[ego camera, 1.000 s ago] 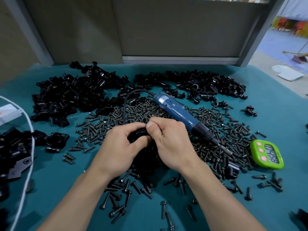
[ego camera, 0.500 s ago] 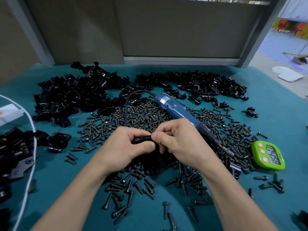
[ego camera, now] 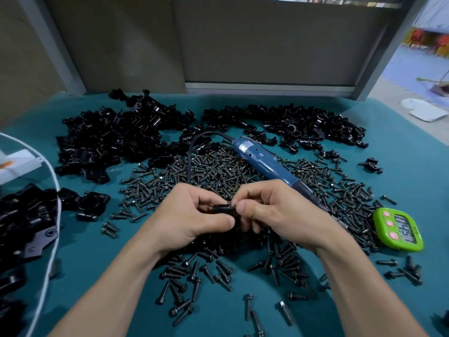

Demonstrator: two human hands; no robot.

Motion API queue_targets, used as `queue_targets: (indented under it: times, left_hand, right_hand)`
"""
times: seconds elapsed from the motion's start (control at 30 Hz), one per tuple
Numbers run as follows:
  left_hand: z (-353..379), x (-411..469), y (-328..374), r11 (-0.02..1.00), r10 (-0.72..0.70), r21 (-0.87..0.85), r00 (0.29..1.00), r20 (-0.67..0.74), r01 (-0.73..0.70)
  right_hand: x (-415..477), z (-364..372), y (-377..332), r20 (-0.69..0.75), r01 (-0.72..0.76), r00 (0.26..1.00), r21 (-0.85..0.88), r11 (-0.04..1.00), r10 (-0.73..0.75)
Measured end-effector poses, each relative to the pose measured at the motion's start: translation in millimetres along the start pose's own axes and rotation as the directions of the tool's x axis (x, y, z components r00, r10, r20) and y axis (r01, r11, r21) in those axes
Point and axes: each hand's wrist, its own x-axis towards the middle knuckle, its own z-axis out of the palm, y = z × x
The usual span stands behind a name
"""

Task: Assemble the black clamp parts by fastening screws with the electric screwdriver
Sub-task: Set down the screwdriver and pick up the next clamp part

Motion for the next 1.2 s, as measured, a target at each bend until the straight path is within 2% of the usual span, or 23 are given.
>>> queue_targets:
  times: [0.07,0.17,0.37,0.47,0.53,0.6,0.67,0.77,0.83,0.93,1.07,1.2]
  left_hand:
    - [-1,-1,0,0.999,-0.021,0.042,1.0,0.018,0.02]
    - [-3,-2,-1,0.998,-0.06,0.036,0.998,0.026,0.059]
    - [-2,-2,1,0.979,-0.116,-0.161,0.99,0.074,0.127]
    - [-3,-2,3,0.96,-0.163,-0.21,0.979,0.12,0.186]
    - [-3,-2,3,0.947,-0.18,-0.241,0.972,0.152,0.213]
    - [-3,-3,4,0.959,-0.157,-0.213,0.976,0.151,0.187]
    - [-2,-2,3,0.969,-0.126,-0.199,0.984,0.126,0.149]
    - [1,-2,2,0.972,-0.097,-0.21,0.995,0.034,0.102]
    - [3,-2,2,0.979,-0.079,-0.191,0.997,-0.02,0.073]
    - [1,0,0,0.995,-0.032,-0.102,0.997,-0.068,0.025]
    - [2,0,-1,1.0,0.024,0.019,0.993,-0.117,-0.022]
    - [8,-1,0,0.984,0.063,0.173,0.983,-0.17,-0.033]
  right_hand:
    - [-1,0,1,0.017,0.002,1.0,-0.012,1.0,-0.002]
    - [-2,4,-1,-0.042,0.018,0.999,-0.046,0.999,-0.02]
    - [-2,17,-8,-0.237,0.058,0.968,-0.101,0.993,-0.081]
    - [-2,22,-8,-0.332,0.097,0.926,-0.253,0.963,-0.181]
    - [-3,23,-10,-0.332,0.12,0.91,-0.362,0.925,-0.248]
    - [-3,20,-9,-0.314,0.144,0.909,-0.378,0.915,-0.273]
    - [-2,15,-7,-0.276,0.142,0.938,-0.248,0.958,-0.21]
    - [-1,8,-3,-0.249,0.061,0.967,0.021,0.998,-0.054]
    - [0,8,0,-0.244,0.036,0.97,0.069,0.997,-0.018]
    - [1,11,0,-0.268,0.014,0.963,0.045,0.999,-0.002]
    - [4,16,0,-0.309,-0.046,0.951,-0.116,0.992,0.008]
    - [6,23,-2,-0.336,-0.088,0.942,-0.194,0.977,0.018]
